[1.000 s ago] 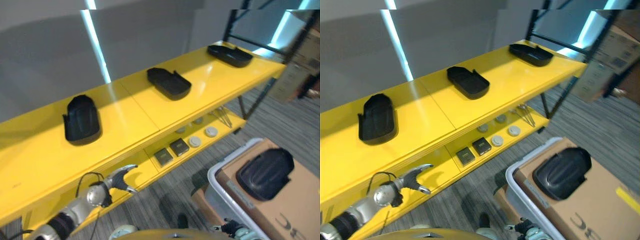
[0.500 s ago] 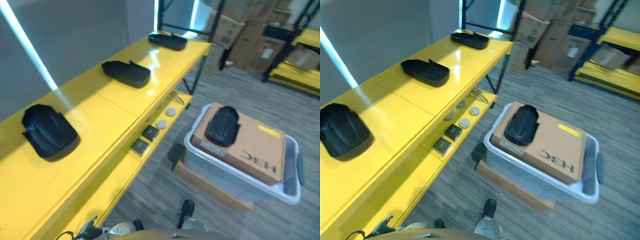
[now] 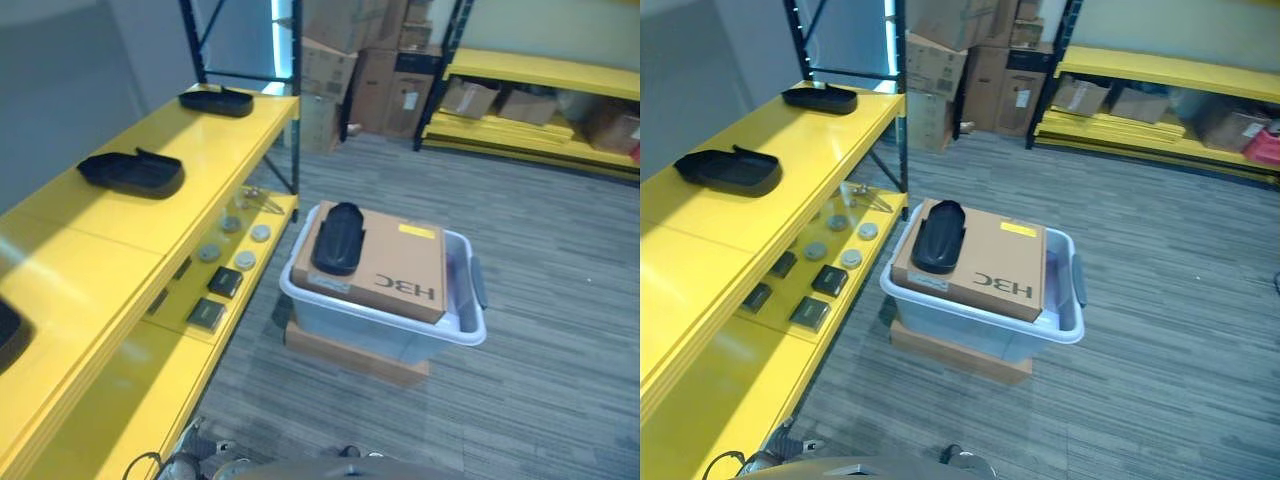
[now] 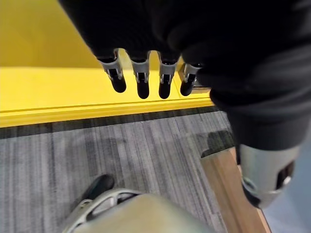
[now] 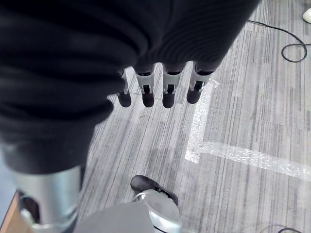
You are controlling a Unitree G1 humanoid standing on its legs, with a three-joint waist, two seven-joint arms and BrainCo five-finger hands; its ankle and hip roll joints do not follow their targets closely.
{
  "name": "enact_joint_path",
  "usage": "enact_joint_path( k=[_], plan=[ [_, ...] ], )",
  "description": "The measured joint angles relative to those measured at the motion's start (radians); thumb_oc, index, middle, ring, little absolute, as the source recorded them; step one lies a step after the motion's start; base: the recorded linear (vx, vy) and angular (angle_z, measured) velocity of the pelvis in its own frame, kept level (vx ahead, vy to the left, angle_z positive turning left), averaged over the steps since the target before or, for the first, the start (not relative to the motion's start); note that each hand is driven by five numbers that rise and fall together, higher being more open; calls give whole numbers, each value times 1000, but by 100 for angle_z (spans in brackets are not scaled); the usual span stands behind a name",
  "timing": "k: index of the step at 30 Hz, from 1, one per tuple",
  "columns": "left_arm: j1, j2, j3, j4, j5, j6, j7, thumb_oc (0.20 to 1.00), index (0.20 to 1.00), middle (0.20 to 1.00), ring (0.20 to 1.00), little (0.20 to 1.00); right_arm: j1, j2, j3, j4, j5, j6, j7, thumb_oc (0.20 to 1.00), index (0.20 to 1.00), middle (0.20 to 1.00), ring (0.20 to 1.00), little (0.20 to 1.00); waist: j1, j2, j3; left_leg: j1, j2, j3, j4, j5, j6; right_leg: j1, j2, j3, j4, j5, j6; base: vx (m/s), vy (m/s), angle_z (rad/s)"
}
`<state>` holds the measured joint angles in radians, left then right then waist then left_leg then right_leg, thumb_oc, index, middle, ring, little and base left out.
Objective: Move parts from the plastic box to the shelf.
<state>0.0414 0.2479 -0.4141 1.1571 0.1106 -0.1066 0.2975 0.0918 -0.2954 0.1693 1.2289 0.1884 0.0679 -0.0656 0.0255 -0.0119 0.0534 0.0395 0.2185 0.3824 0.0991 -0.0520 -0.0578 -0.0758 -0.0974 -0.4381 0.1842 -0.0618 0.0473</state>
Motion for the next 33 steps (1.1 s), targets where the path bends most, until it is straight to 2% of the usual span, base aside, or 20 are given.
enact_joint_path(
  k=[1, 2, 3, 4, 5, 6, 7, 8, 9, 11, 12, 15, 17, 18, 20, 21, 25, 28, 30, 33],
  plan=[
    [3, 0, 3, 7, -4, -3, 9, 1000, 1000, 1000, 1000, 1000, -5, -2, 18, 1, -1, 0, 1, 1000, 1000, 1000, 1000, 1000, 0, 11, -4, -2, 26, 5, 35, -13, -24, -20, 16, -2, 41, -22, -25, 178, -503, -35],
    [4, 2, 9, 13, -12, -5, 19, 1000, 1000, 1000, 1000, 1000, -9, 0, 28, 1, -2, 0, 2, 1000, 1000, 1000, 1000, 1000, 1, -5, 0, -16, 46, 3, 78, -13, -68, -33, 21, 5, 62, -44, -46, 100, -402, -72],
    [-6, 18, 40, 37, -56, 2, 40, 1000, 1000, 1000, 1000, 1000, -31, 14, 53, -1, -1, 5, 3, 1000, 1000, 1000, 1000, 1000, 30, -34, 13, -116, 77, -103, 303, 55, -83, -30, 51, 50, 36, -52, -89, 97, -390, -98],
    [9, 17, 77, 39, -72, 6, 42, 1000, 1000, 1000, 1000, 1000, -52, -1, 62, -18, 1, 7, 1, 1000, 1000, 1000, 1000, 1000, 52, -51, 15, -225, 78, -245, 481, 141, -79, -12, 80, 87, -17, -16, -134, 68, -229, -97],
    [5, 13, 95, 38, -73, 8, 43, 1000, 1000, 1000, 1000, 1000, -64, -13, 70, -29, 4, 14, 0, 1000, 1000, 1000, 1000, 1000, 63, -50, 24, -312, 64, -334, 605, 190, -74, -9, 94, 107, -30, -1, -161, 57, -44, -79],
    [-11, 8, 97, 13, -76, 5, 45, 1000, 1000, 1000, 1000, 1000, -89, -35, 100, -23, 8, 29, -2, 1000, 1000, 1000, 1000, 1000, 85, -53, 45, -389, 11, -415, 694, 126, -81, -8, 96, 130, -46, 16, -134, 25, 59, -64],
    [-12, 6, 98, 1, -76, 4, 46, 1000, 1000, 1000, 1000, 1000, -108, -43, 104, -23, 9, 35, -2, 1000, 1000, 1000, 1000, 1000, 96, -51, 63, -395, -12, -414, 679, 100, -78, 2, 97, 140, -69, 29, -140, 123, 174, -76],
    [-19, 1, 95, -5, -75, 7, 48, 1000, 1000, 1000, 1000, 1000, -136, -56, 102, -21, 8, 43, -2, 1000, 1000, 1000, 1000, 1000, 83, -45, 84, -395, -68, -374, 497, 85, -65, 35, 102, 152, -137, 56, -118, 126, 186, -48],
    [-24, 1, 93, -6, -75, 10, 48, 1000, 1000, 1000, 1000, 1000, -146, -57, 103, -23, 6, 45, -2, 1000, 1000, 1000, 1000, 1000, 77, -30, 91, -371, -91, -348, 345, 91, -67, 63, 105, 165, -165, 64, -119, 179, 187, -25],
    [-25, -1, 85, 4, -76, 19, 48, 1000, 1000, 1000, 1000, 1000, -154, -57, 103, -22, 1, 46, -1, 1000, 1000, 1000, 1000, 1000, 68, -7, 96, -282, -113, -322, 43, 139, -92, 113, 119, 168, -230, 91, -96, 162, 173, -15],
    [-31, 0, 86, 4, -78, 19, 48, 1000, 1000, 1000, 1000, 1000, -152, -56, 103, -4, 1, 47, -1, 1000, 1000, 1000, 1000, 1000, 67, 5, 96, -262, -116, -329, -25, 160, -88, 121, 127, 180, -241, 98, -105, 180, 207, -28],
    [-25, 7, 93, 13, -79, 31, 43, 1000, 1000, 1000, 1000, 1000, -143, -60, 104, 6, 1, 48, -2, 1000, 1000, 1000, 1000, 1000, 60, 18, 102, -204, -115, -326, -81, 177, -57, 159, 127, 201, -259, 97, -102, 123, 166, -33],
    [-14, 7, 80, 1, -80, 31, 44, 1000, 1000, 1000, 1000, 1000, -123, -64, 102, 10, 4, 27, -2, 1000, 1000, 1000, 1000, 1000, 58, 18, 102, -122, -137, -329, -127, 178, -53, 181, 114, 210, -265, 86, -85, 120, 186, -9],
    [-28, 8, 77, -8, -88, 29, 45, 1000, 1000, 1000, 1000, 1000, -104, -57, 99, 10, 6, 6, -2, 1000, 1000, 1000, 1000, 1000, 59, 36, 99, -65, -142, -330, -156, 165, -3, 175, 115, 207, -257, 70, -56, 83, 170, 11],
    [-22, 25, 80, -12, -90, 29, 48, 1000, 1000, 1000, 1000, 1000, -118, -35, 96, -10, 30, -19, -6, 1000, 1000, 1000, 1000, 1000, 81, 6, 109, -63, -169, -328, -166, 157, 14, 160, 88, 211, -243, 64, -37, 78, 169, -3],
    [-4, 26, 81, -17, -91, 23, 48, 1000, 1000, 1000, 1000, 1000, -121, -34, 91, -98, 70, -44, -13, 1000, 1000, 1000, 1000, 1000, 84, -3, 111, -61, -195, -329, -178, 154, 35, 157, 60, 207, -237, 58, -16, 28, 69, 0],
    [39, 38, 82, -53, -88, 13, 72, 1000, 1000, 1000, 1000, 1000, -182, -51, 95, -495, 172, -61, -110, 1000, 1000, 1000, 1000, 1000, 110, -3, 120, -74, -234, -326, -178, 151, 51, 145, 21, 206, -249, 68, 21, 6, 25, 5],
    [73, 57, 100, -76, -87, -4, 76, 1000, 1000, 1000, 1000, 1000, -312, -92, 55, -779, 201, -77, -217, 1000, 1000, 1000, 1000, 1000, 143, -8, 129, -77, -246, -326, -178, 149, 58, 151, 14, 207, -263, 79, 27, -5, 12, 5],
    [87, 67, 108, -84, -86, -11, 74, 1000, 1000, 1000, 1000, 1000, -357, -141, 8, -917, 204, -58, -273, 1000, 1000, 1000, 1000, 1000, 169, -16, 133, -78, -247, -326, -178, 149, 60, 150, 14, 206, -265, 81, 29, 1, 13, 2],
    [109, 78, 133, -85, -85, -13, 65, 1000, 1000, 1000, 1000, 1000, -443, -226, -85, -1049, 225, -44, -341, 1000, 1000, 1000, 1000, 1000, 174, -31, 139, -73, -247, -328, -178, 150, 61, 161, 14, 202, -265, 81, 29, 30, 38, 2]
  ],
)
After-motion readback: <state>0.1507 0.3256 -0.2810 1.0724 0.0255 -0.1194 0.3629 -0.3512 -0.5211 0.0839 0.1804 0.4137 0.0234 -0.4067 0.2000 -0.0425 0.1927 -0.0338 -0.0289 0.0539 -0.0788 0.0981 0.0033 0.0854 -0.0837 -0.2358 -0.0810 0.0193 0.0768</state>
